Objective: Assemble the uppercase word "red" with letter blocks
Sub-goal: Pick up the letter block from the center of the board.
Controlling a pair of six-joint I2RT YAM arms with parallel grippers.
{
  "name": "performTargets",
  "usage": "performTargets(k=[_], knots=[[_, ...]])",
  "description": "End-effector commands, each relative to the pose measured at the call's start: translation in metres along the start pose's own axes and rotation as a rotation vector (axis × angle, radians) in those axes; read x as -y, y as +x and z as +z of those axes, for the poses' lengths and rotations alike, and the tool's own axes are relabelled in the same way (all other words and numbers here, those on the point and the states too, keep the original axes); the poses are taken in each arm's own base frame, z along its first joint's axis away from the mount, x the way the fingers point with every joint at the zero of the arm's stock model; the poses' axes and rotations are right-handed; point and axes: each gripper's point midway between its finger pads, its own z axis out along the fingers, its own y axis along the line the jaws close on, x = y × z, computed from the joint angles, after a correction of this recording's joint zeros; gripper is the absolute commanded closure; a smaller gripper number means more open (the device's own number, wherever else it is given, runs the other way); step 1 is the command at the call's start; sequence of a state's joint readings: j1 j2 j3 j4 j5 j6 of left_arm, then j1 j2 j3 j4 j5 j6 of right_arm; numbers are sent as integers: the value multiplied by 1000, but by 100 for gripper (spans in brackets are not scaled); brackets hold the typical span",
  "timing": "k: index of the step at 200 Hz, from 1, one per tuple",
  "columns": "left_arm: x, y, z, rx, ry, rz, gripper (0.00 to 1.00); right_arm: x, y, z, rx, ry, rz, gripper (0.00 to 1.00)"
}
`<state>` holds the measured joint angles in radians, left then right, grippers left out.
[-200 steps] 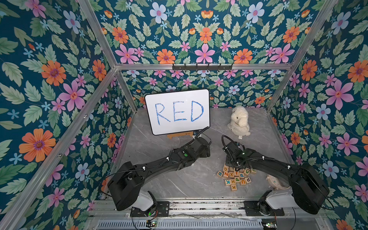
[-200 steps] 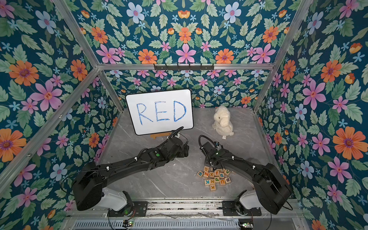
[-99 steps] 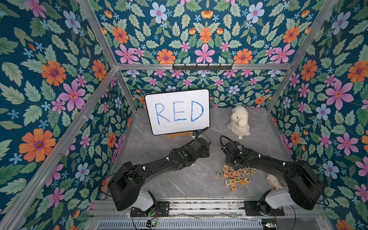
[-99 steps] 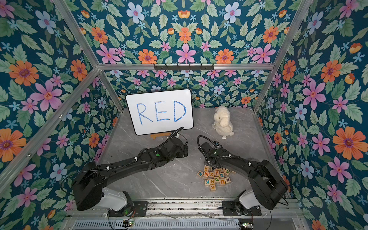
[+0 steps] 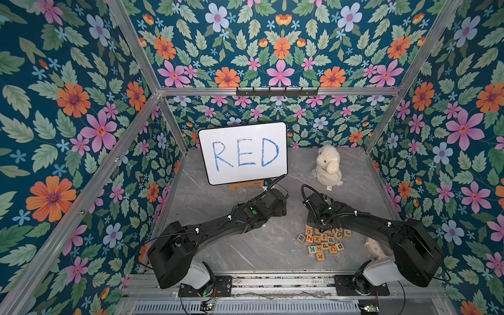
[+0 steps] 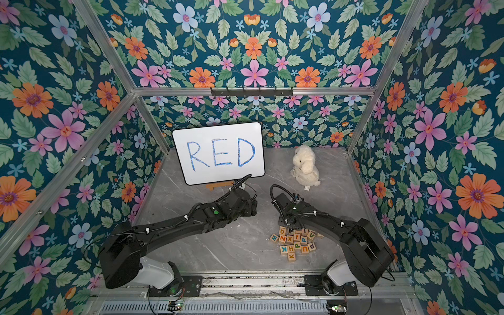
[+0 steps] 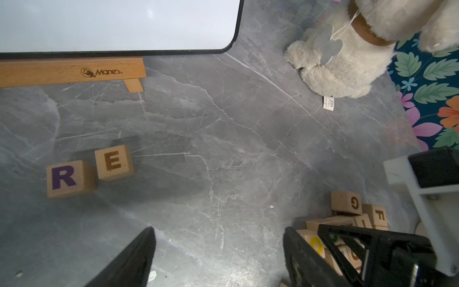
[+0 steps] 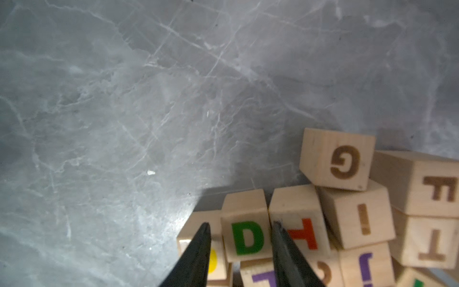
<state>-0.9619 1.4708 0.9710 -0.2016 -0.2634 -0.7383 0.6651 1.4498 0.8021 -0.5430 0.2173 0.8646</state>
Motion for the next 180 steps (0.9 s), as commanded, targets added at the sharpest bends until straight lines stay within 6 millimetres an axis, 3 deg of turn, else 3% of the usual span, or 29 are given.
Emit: performTargets(k=[1, 180], knots=[[-4, -2, -1, 10, -17, -12, 17, -1, 5, 1, -22, -9, 10, 57], [-8, 0, 0, 7, -38, -7, 17, 1, 6, 13, -40, 43, -13, 55]])
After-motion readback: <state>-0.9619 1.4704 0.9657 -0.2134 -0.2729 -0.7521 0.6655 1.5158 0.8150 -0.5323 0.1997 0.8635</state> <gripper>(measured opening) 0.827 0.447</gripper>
